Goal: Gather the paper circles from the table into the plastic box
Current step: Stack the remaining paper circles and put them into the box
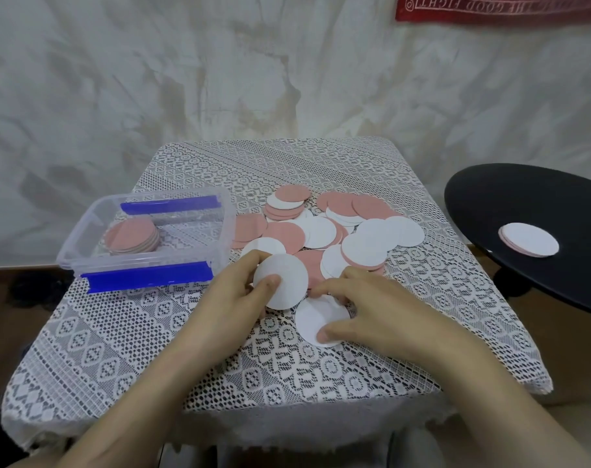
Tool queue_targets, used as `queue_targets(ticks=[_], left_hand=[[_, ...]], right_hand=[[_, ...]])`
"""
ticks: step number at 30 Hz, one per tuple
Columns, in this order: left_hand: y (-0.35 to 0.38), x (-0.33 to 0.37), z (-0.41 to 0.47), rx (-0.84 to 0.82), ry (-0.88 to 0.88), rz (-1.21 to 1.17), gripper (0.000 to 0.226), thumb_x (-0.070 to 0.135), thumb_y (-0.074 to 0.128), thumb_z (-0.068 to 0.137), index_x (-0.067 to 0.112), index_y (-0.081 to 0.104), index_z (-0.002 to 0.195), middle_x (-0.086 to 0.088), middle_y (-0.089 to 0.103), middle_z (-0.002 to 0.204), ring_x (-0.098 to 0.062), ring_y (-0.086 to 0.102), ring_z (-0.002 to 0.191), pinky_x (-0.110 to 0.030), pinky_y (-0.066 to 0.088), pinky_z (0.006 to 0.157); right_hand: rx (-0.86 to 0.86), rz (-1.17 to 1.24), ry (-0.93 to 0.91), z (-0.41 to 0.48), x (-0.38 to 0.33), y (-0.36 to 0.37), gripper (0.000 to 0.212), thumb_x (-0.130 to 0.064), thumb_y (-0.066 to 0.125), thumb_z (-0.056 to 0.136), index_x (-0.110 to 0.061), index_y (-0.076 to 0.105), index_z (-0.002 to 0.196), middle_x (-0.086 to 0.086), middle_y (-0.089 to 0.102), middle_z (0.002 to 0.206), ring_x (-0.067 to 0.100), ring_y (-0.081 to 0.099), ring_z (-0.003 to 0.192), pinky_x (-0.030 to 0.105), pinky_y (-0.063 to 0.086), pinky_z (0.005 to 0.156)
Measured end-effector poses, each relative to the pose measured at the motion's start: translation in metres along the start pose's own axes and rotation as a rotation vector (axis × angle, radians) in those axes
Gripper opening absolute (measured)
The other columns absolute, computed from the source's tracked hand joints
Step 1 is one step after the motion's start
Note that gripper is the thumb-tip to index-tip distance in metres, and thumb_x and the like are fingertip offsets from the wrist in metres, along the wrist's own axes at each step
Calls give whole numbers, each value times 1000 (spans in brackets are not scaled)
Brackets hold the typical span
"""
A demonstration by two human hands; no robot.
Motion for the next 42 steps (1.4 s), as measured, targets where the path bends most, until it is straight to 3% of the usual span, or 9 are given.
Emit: queue_targets(ticks=[5,11,15,19,23,26,30,34,42], left_hand=[[-2,0,-2,-4,-8,-30,14,25,53,102,36,60,107,18,60,60,-1,51,50,-18,40,48],[-4,-4,-2,-1,-19,-15,17,27,51,102,41,59,110,21,61,62,0,52,51,-17,40,51],[-4,-5,-4,1,-45,-24,22,26,45,104,41,58,114,15,60,59,0,51,51,-15,40,50],[0,-1,-8,-25,-56,-82,24,26,40,106,40,59,112,8,59,64,-1,54,55,-19,44,53],[8,12,-14,-95,2,-126,21,27,41,106,32,61,112,13,59,69,0,55,58,-15,42,53],[8,17,-15,-108,69,-65,17,28,48,104,34,60,114,20,63,74,2,55,61,-14,41,55],[-3,18,-17,-25,162,189,17,39,49,101,40,56,116,15,67,82,-3,60,69,-33,48,61],[0,13,-18,-34,168,359,17,45,47,100,43,50,116,9,64,83,-9,58,76,-41,52,71],[-5,22,-21,21,241,313,13,44,48,100,41,49,112,11,63,81,-7,57,72,-36,47,63]], right_hand=[[-9,8,14,1,2,2,61,-54,76,77,-49,51,133,-20,45,100,8,50,100,33,43,85],[73,180,36,1,8,-6,26,-37,76,84,-24,54,87,-8,58,87,10,52,76,31,39,64],[194,363,-18,3,12,-21,17,-34,64,96,-24,62,83,-9,61,72,7,53,63,33,41,59],[222,604,-47,5,5,-21,13,-23,62,99,-33,67,95,-18,62,64,11,58,53,29,50,52],[253,600,-61,7,-7,-7,18,-29,67,94,-42,66,106,-8,62,83,22,67,59,43,60,61],[289,540,-68,6,-14,-3,12,-40,64,95,-28,66,97,-5,61,75,17,65,54,46,58,63],[362,323,-111,2,-20,-13,28,-51,61,93,-25,65,86,-6,60,71,6,51,61,34,45,64],[310,264,-100,2,-17,-10,24,-55,62,92,-31,64,89,-9,62,68,5,54,64,30,43,62],[354,142,-183,-2,-31,-7,32,-56,49,99,-26,58,92,-5,61,67,13,56,64,38,49,64]])
Point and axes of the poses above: each hand's wrist, its own z-axis towards the middle knuckle, its own y-axis out of the palm, x = y × z, the point moved 9 cm from there along z, towards the middle knuckle
